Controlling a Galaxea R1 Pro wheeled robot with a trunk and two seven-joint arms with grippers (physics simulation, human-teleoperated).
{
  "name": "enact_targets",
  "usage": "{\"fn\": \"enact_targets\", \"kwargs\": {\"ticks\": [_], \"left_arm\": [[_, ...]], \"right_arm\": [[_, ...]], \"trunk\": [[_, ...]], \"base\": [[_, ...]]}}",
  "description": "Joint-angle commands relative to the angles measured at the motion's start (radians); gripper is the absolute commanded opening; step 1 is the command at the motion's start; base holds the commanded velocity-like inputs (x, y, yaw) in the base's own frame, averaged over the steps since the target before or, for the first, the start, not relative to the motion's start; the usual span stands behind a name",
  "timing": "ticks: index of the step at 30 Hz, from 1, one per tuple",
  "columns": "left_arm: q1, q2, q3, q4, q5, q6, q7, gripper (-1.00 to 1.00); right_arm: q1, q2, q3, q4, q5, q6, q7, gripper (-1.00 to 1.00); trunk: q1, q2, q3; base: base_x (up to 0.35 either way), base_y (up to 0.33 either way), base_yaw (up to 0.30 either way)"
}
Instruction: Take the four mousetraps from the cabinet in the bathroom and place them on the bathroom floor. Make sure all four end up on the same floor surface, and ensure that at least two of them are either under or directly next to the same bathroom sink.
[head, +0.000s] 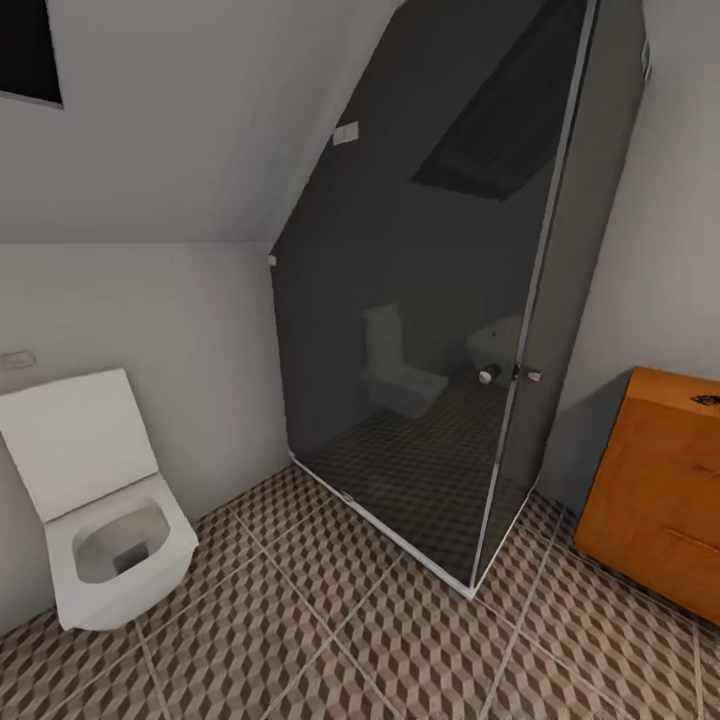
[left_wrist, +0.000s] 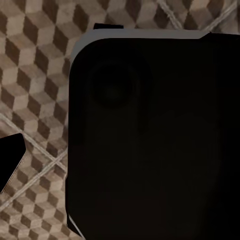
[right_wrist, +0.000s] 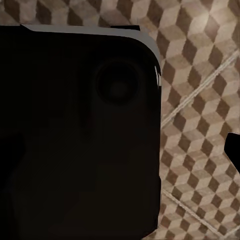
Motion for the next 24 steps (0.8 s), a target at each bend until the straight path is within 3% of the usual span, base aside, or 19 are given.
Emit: {"fn": "enact_targets", "kwargs": {"ticks": [1,24], "left_arm": [[0.0,0.0,0.001,0.0,0.006,-0.003,0.0,1.0],[0.0,0.0,0.001,0.0,0.006,-0.004,0.0,1.0]], "right_arm": [[0.0,0.0,0.0,0.0,-0.001,-0.003,-0.001,1.0],[0.0,0.0,0.0,0.0,-0.001,-0.003,-0.001,1.0]], "trunk": [[0.0,0.0,-0.001],[0.0,0.0,-0.001]], "base": [[0.0,0.0,-0.284],[0.0,0.0,-0.284]]}}
